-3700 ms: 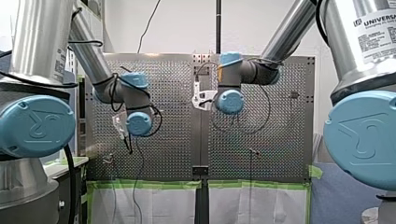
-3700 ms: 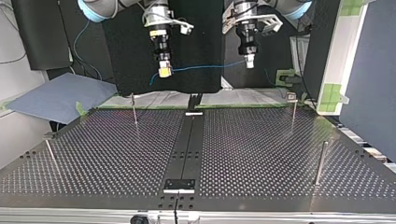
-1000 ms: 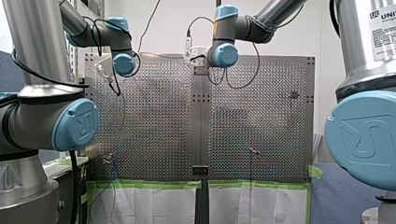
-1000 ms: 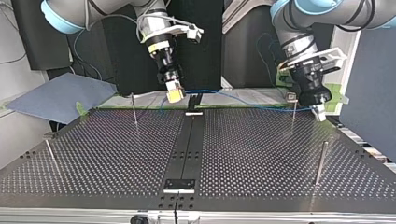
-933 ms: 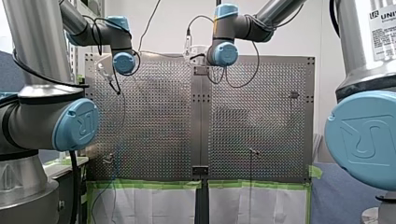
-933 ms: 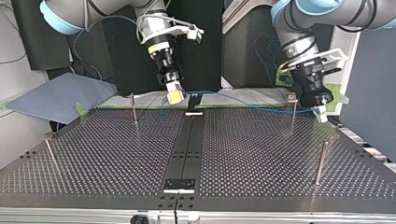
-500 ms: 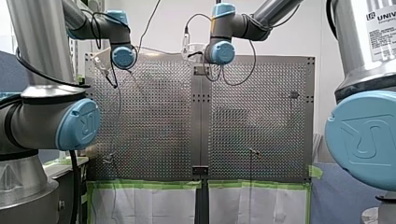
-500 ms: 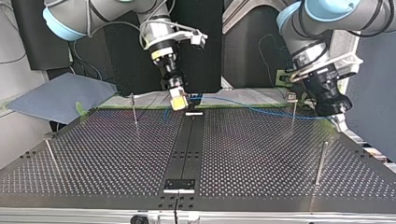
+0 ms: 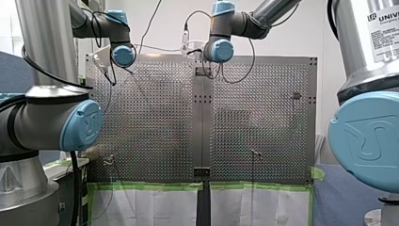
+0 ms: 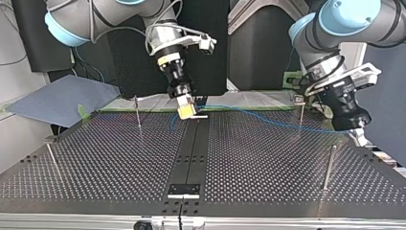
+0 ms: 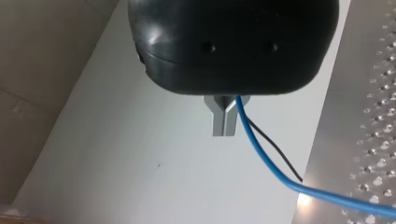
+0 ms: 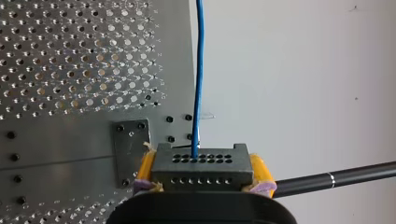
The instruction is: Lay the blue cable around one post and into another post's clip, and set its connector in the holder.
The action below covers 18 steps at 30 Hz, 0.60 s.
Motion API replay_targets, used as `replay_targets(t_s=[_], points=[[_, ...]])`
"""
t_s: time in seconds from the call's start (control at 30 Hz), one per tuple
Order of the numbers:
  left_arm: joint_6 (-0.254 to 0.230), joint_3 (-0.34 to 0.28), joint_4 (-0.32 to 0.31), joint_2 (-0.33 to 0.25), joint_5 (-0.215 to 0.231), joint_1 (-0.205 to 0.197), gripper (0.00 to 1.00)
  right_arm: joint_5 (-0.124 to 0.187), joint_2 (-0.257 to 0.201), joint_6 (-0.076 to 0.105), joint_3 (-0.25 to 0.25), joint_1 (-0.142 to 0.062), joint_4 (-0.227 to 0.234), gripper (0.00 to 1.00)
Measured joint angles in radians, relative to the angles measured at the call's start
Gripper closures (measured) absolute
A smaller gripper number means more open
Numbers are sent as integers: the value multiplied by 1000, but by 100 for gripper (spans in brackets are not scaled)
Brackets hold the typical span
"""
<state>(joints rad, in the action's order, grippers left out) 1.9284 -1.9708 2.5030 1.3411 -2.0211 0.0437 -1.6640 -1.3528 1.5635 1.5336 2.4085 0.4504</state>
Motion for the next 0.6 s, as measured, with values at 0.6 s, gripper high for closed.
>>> replay_targets(t_s=[0.6], points=[[35, 54, 7, 55, 31, -70, 98, 2, 98, -1, -134, 32, -58, 100]])
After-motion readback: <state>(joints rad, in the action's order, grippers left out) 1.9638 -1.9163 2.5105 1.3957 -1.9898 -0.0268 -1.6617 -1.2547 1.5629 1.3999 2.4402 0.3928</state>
